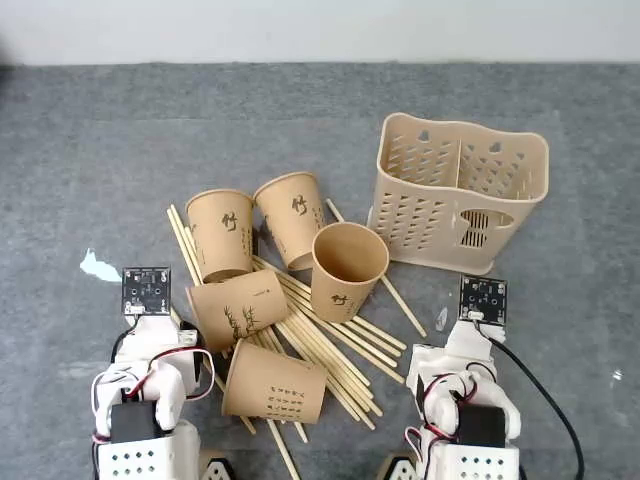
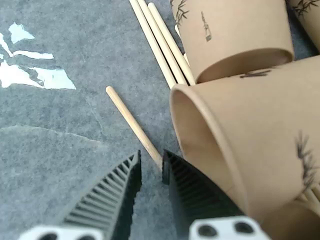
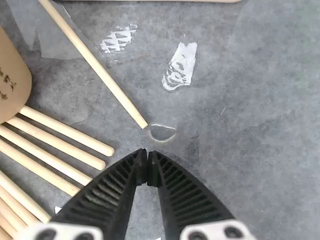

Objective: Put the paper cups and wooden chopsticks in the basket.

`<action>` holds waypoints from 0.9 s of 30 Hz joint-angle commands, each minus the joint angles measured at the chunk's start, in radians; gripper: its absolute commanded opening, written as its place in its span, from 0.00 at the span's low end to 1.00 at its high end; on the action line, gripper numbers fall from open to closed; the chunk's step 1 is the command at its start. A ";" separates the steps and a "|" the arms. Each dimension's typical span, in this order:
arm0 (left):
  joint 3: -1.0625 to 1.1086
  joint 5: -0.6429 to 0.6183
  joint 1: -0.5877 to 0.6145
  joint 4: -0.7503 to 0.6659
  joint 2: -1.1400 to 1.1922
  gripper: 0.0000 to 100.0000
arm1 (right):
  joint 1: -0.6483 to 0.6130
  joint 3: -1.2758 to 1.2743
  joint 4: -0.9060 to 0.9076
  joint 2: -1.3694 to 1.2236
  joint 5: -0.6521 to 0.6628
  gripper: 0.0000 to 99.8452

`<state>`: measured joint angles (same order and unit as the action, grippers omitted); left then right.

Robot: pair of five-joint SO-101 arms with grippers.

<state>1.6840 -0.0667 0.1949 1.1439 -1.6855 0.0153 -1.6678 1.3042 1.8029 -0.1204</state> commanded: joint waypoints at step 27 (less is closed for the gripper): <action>-0.010 0.008 0.006 -0.011 -0.003 0.08 | -0.183 -0.008 0.005 0.013 -0.002 0.03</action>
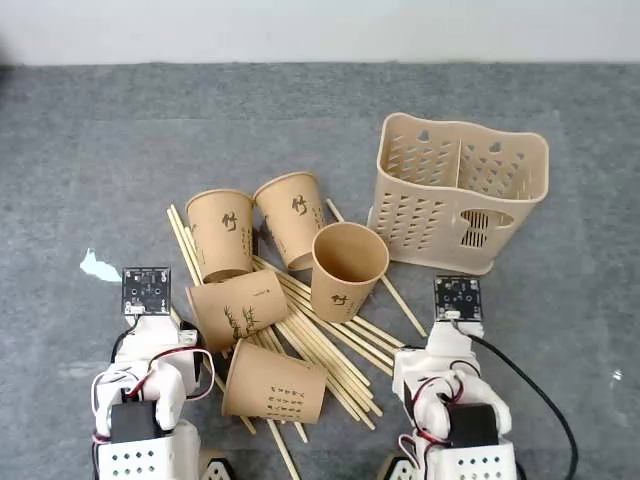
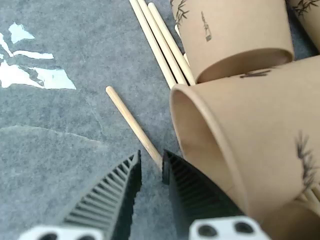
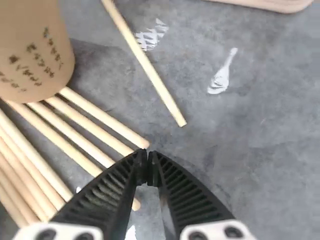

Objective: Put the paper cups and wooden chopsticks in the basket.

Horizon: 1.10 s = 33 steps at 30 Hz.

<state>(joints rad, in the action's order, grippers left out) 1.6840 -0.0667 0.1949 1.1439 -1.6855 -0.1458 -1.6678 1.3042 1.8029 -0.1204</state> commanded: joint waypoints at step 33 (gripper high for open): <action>-0.010 0.009 0.008 -0.009 -0.003 0.08 | -0.263 0.798 -0.151 -0.522 0.425 0.03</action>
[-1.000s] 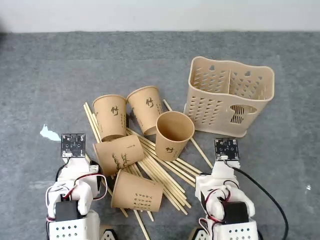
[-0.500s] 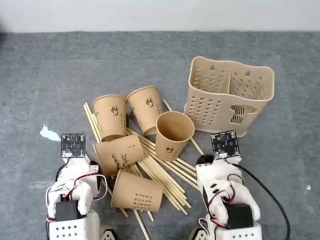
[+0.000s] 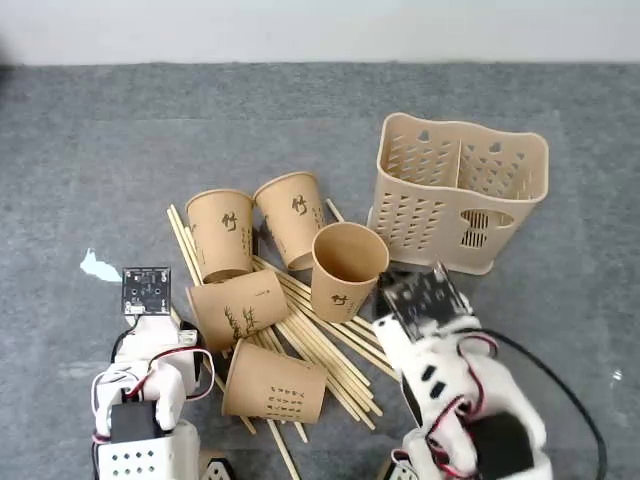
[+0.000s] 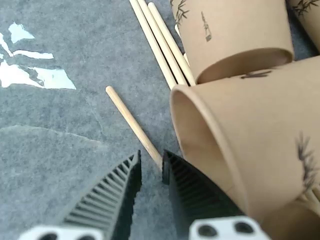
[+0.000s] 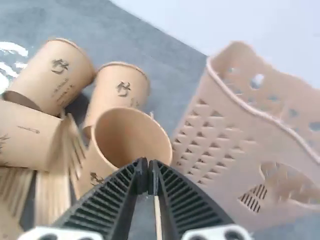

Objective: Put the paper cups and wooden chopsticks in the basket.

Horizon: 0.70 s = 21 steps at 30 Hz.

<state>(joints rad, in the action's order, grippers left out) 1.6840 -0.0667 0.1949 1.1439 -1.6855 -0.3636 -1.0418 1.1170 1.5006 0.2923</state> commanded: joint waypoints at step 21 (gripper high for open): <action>-0.010 0.009 0.008 -0.009 -0.003 0.08 | -0.234 0.687 0.213 -1.053 0.012 0.16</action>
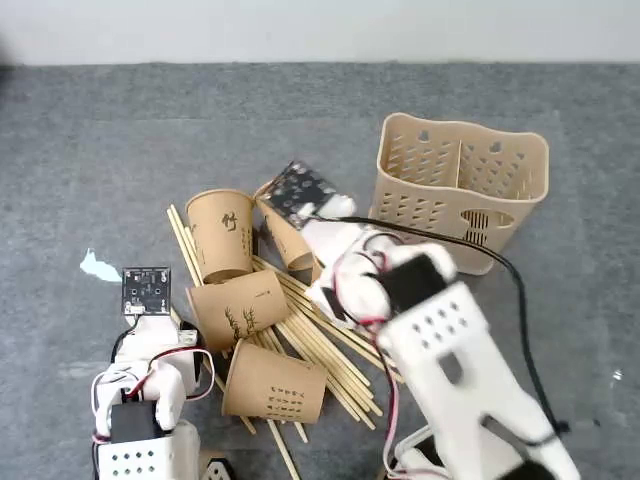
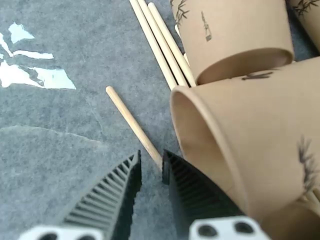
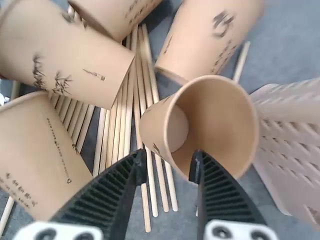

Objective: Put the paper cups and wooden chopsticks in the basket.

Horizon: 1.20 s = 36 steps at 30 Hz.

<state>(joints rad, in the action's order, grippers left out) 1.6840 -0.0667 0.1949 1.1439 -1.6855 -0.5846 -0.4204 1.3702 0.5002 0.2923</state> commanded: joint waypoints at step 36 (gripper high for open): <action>-0.010 0.008 0.008 -0.009 -0.003 0.08 | 0.056 0.994 0.424 -0.205 0.255 0.01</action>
<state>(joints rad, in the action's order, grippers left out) 1.6840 -0.0667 0.1949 1.1439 -1.6855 -0.5662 0.4726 1.7522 0.2700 0.4841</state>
